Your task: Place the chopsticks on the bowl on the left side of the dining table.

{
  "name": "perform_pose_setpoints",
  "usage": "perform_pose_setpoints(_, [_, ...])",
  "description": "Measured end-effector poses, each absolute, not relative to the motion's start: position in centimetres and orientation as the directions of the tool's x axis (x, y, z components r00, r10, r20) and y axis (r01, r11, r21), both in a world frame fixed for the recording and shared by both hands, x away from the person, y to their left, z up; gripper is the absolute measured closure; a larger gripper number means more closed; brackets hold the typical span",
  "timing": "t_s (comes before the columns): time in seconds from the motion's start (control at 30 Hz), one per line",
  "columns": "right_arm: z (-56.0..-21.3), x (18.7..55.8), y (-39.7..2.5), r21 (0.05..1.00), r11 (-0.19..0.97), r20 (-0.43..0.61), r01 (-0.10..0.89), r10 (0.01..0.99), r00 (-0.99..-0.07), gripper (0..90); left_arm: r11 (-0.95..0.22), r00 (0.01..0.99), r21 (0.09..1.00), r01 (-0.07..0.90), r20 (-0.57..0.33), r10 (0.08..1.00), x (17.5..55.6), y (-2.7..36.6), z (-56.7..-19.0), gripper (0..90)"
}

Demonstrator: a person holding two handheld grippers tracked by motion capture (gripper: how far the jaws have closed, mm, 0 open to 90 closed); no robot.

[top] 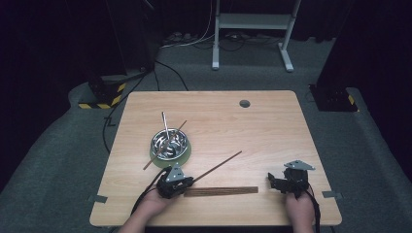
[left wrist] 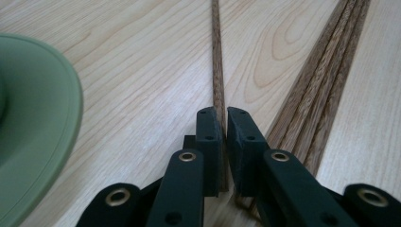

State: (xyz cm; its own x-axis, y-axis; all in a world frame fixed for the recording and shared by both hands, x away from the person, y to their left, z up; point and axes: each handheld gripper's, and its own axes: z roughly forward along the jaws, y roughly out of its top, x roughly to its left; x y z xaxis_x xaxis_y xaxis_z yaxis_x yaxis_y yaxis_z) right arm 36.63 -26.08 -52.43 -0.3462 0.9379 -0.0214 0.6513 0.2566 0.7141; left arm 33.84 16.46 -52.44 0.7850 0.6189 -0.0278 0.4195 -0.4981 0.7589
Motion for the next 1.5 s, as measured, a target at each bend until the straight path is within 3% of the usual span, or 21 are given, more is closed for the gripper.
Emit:
perform_pose_setpoints(0.13, [-52.4, 36.6, -26.1, 0.714, 0.256, -0.02, 0.652, 0.938, -0.346, 11.9, -0.486, 0.767, 0.755, 0.44, -0.034, 0.641, 33.8, 17.2, -52.4, 81.0])
perform_pose_setpoints(0.5, [-52.4, 36.6, -26.1, 0.714, 0.256, -0.021, 0.652, 0.938, -0.345, 11.9, -0.461, 0.743, 0.761, 0.457, -0.043, 0.668, 34.5, 16.3, -52.4, 53.6])
perform_pose_setpoints(0.7, [-52.4, 36.6, -26.1, 0.714, 0.256, -0.02, 0.652, 0.938, -0.346, 11.9, -0.452, 0.749, 0.765, 0.459, -0.059, 0.66, 34.6, 16.3, -52.5, 50.4])
perform_pose_setpoints(0.83, [-52.4, 36.6, -26.0, 0.71, 0.254, -0.016, 0.657, 0.938, -0.346, 11.9, -0.459, 0.748, 0.764, 0.454, -0.046, 0.662, 34.6, 16.2, -52.5, 53.6])
perform_pose_setpoints(1.17, [-52.3, 36.5, -26.1, 0.702, 0.258, -0.011, 0.663, 0.936, -0.352, 11.9, -0.505, 0.762, 0.763, 0.405, 0.024, 0.647, 34.1, 15.7, -52.5, 73.9])
perform_pose_setpoints(1.3, [-52.3, 36.5, -26.0, 0.703, 0.254, -0.009, 0.664, 0.937, -0.349, 11.9, -0.488, 0.755, 0.765, 0.42, 0.003, 0.656, 34.1, 15.6, -52.5, 81.8])
perform_pose_setpoints(1.5, [-52.3, 36.5, -26.1, 0.702, 0.258, -0.01, 0.663, 0.936, -0.353, 11.9, -0.459, 0.737, 0.762, 0.456, -0.034, 0.675, 34.3, 15.8, -52.5, 83.5])
